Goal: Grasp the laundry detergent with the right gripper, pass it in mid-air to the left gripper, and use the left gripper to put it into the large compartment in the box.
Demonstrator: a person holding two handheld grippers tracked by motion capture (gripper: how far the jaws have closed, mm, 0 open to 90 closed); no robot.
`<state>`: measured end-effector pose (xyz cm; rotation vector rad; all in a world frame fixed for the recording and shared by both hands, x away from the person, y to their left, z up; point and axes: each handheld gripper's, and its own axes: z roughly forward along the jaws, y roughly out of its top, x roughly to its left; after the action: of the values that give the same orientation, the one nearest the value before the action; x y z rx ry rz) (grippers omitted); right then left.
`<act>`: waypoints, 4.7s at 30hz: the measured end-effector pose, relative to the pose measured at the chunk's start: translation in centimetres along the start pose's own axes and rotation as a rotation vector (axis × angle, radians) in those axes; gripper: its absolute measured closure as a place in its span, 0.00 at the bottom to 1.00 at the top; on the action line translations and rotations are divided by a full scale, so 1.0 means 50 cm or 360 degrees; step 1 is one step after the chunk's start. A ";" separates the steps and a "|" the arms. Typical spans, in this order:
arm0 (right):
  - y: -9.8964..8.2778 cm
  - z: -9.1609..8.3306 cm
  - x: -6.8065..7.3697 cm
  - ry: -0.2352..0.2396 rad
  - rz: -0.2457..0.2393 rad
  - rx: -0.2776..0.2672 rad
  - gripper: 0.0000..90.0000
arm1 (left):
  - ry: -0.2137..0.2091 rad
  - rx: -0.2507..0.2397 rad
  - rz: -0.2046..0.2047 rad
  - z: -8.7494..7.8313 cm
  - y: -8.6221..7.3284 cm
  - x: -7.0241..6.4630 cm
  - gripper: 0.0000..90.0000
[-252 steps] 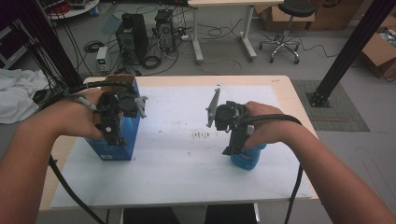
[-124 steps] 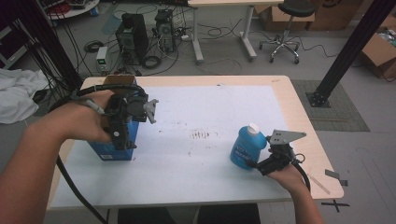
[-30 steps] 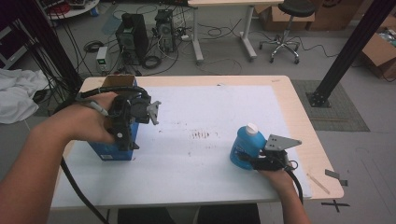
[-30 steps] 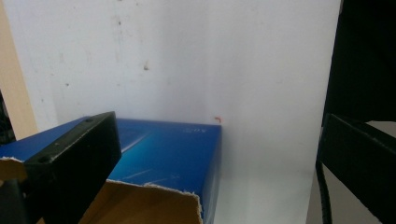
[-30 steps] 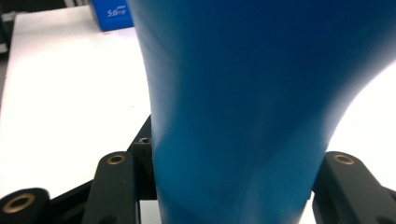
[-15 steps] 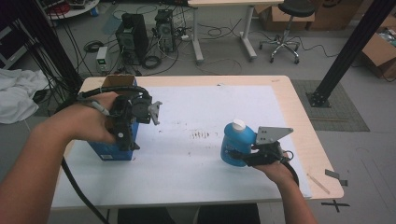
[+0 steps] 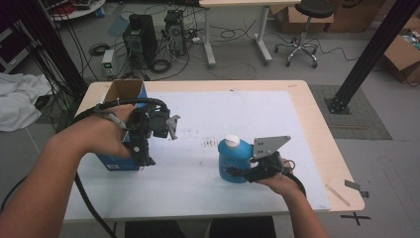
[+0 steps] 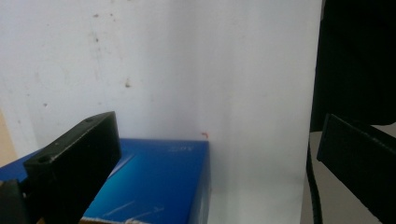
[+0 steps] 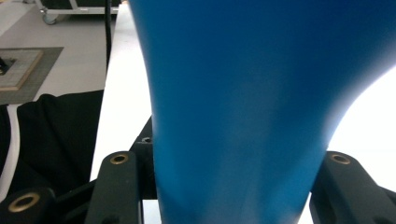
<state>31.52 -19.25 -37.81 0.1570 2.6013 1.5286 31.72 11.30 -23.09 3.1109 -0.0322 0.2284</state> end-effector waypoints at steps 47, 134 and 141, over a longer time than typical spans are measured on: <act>0.109 0.253 0.034 0.0346 -0.0111 -0.0122 0.52 | -0.0108 -0.0030 0.0103 0.055 0.097 -0.023 0.00; 0.121 0.263 0.042 0.0306 -0.0142 -0.0109 0.52 | -0.0095 0.0062 0.0062 0.056 0.102 -0.039 0.43; 0.122 0.257 0.042 0.0261 -0.0139 -0.0151 0.49 | -0.0054 0.0086 0.0076 0.046 0.104 -0.040 0.44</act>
<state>31.60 -4.90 -38.81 -0.0935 2.6098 1.6960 29.96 6.09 -25.57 3.1703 -0.1025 0.1808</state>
